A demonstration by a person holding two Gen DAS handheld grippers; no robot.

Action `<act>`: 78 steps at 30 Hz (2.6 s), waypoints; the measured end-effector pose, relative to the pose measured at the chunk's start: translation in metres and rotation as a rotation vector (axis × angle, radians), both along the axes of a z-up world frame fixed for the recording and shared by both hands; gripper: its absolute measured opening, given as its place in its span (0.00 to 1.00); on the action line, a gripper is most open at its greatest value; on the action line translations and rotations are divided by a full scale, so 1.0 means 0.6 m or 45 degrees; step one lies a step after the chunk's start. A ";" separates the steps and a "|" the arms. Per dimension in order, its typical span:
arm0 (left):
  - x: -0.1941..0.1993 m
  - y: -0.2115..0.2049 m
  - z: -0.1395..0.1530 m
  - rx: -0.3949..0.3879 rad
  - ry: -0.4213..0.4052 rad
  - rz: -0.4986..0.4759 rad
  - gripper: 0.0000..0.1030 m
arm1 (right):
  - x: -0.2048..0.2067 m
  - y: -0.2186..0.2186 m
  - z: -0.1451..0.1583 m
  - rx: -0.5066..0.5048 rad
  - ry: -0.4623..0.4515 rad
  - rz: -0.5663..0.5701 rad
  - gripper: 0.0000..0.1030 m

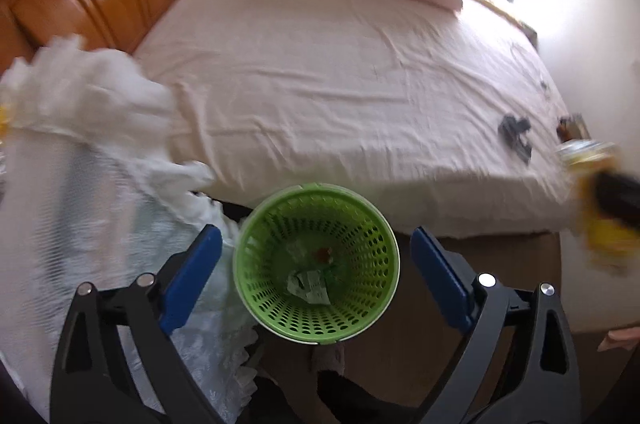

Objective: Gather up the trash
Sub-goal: 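Carry both held wrappers over the green wastebasket with both tools, then open both tools to drop the wrappers into the wastebasket, then move both tools back over the bed toward the crumpled paper and carton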

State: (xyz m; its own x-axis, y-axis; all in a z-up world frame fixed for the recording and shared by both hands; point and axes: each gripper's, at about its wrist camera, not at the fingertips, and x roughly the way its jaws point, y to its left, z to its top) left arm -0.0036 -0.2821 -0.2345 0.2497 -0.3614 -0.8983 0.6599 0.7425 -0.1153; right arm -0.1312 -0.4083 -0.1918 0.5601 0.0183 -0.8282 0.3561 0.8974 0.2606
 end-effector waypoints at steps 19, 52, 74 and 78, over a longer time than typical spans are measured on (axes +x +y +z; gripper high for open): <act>-0.014 0.258 0.154 -0.077 -0.144 0.339 0.92 | 0.127 0.134 -0.237 -0.038 0.279 0.070 0.91; -0.034 0.563 0.233 -0.077 -0.273 0.755 0.92 | 0.108 0.308 0.140 -0.095 -0.152 0.204 0.98; 0.060 0.626 0.070 0.077 -0.008 0.812 0.92 | 0.160 0.413 0.079 -0.015 -0.005 0.345 0.98; 0.083 0.608 0.049 0.086 0.020 0.784 0.92 | 0.165 0.418 0.072 -0.017 0.018 0.341 0.98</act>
State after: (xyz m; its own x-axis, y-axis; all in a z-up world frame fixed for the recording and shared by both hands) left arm 0.0464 0.0829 -0.2051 0.3809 -0.0972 -0.9195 0.1066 0.9924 -0.0607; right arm -0.0322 -0.1577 -0.1488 0.5249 0.1532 -0.8372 0.1087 0.9635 0.2445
